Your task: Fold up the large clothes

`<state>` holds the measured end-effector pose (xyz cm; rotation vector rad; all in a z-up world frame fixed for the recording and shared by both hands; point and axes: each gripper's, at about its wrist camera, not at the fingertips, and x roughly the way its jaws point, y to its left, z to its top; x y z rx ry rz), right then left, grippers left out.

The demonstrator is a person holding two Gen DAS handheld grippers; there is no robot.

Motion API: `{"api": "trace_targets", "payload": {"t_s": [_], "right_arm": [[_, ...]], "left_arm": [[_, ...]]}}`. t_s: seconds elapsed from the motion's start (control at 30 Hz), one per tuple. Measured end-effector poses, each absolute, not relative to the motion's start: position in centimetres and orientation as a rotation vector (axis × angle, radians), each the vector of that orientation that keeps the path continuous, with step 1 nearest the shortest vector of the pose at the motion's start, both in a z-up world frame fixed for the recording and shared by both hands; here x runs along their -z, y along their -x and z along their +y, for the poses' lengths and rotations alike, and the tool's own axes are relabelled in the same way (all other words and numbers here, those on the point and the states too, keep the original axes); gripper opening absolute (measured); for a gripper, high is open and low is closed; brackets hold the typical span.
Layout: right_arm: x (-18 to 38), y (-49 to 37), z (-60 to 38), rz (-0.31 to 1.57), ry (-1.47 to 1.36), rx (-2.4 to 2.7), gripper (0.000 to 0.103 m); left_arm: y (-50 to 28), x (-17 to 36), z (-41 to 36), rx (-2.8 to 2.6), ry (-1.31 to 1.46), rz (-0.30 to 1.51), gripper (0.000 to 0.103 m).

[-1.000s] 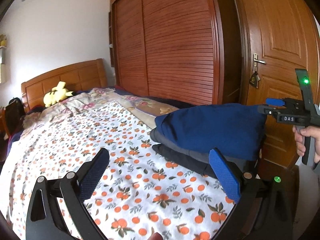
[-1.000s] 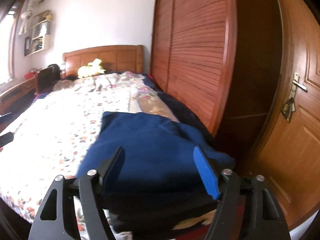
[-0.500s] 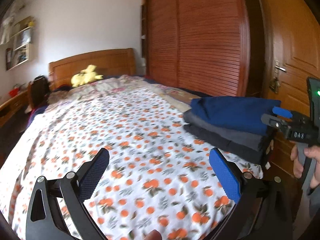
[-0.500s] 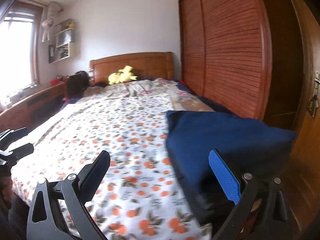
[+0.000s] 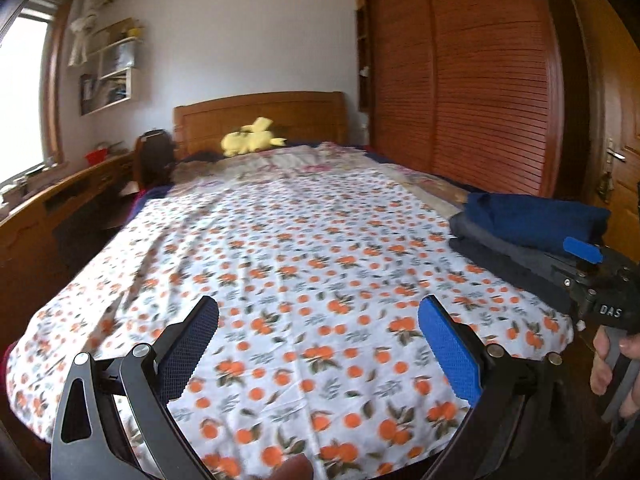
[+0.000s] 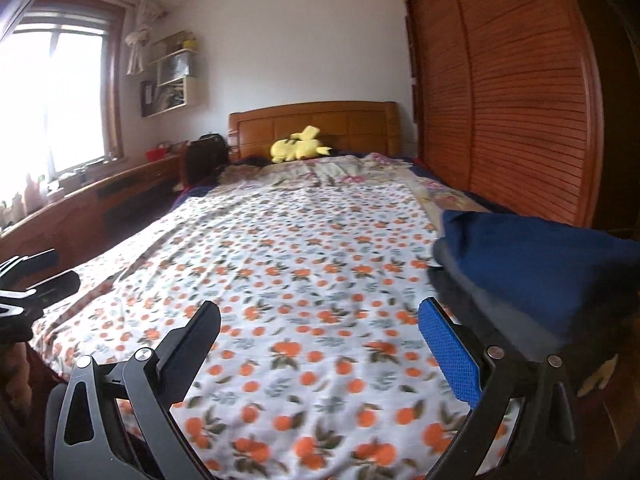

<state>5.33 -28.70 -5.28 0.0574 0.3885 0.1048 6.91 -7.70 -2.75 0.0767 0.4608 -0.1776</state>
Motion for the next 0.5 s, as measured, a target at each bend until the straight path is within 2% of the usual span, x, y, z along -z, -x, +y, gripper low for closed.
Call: {"api": "trace_targets", "payload": {"t_s": [0.5], "right_arm": [[3.4,-3.2,-22.1,0.310,-0.057,-0.211,0.095]], "left_arm": [[-2.7,1.5,-0.4,0.010,-0.012,0.438,0.100]]}}
